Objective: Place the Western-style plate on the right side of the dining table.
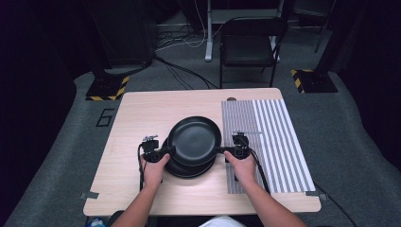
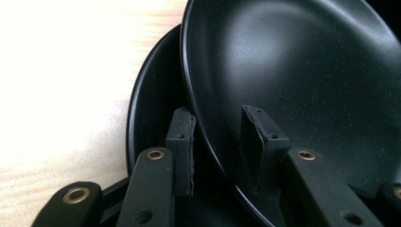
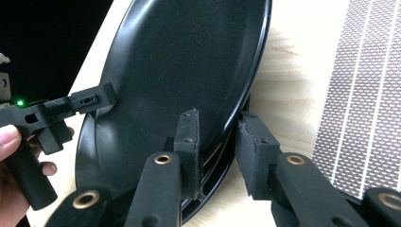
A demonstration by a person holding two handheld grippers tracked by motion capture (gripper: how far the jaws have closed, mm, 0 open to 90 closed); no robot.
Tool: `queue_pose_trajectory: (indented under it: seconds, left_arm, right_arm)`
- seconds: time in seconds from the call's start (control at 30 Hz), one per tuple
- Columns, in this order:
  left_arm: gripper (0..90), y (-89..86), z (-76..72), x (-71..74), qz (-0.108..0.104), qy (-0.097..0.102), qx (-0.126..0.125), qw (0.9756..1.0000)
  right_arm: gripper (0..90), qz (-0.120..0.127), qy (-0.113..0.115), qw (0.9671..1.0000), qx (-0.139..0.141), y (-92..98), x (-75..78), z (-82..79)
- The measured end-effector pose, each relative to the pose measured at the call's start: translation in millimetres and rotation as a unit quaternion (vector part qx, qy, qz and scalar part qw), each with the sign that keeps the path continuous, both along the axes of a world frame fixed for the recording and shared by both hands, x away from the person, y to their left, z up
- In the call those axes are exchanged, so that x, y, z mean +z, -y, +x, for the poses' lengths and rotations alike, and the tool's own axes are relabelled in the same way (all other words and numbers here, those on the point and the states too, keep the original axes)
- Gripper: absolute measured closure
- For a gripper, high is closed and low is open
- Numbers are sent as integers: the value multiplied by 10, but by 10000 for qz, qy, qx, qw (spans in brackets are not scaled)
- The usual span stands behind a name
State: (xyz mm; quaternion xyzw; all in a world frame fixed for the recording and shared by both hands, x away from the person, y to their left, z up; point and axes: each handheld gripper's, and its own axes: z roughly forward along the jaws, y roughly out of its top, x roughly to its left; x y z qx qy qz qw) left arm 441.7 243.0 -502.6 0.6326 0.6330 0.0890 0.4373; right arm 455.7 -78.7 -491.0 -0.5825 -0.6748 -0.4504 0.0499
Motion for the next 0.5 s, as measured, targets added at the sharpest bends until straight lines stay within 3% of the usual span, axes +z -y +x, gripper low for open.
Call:
queue_pose_trajectory:
  seconds: [0.13,0.27,0.5]
  left_arm:
    - [701,-5,-13,30,-6,91,-37,10000]
    - [700,-13,-13,11,-87,62,-37,9999]
    - [701,24,-29,59,-128,134,-96,9998]
  right_arm:
    - [737,-34,-82,10000,-1,-27,-45,33]
    - [749,148,-254,9996,-20,6,-51,76]
    - [749,247,-255,9993,-111,54,-42,99]
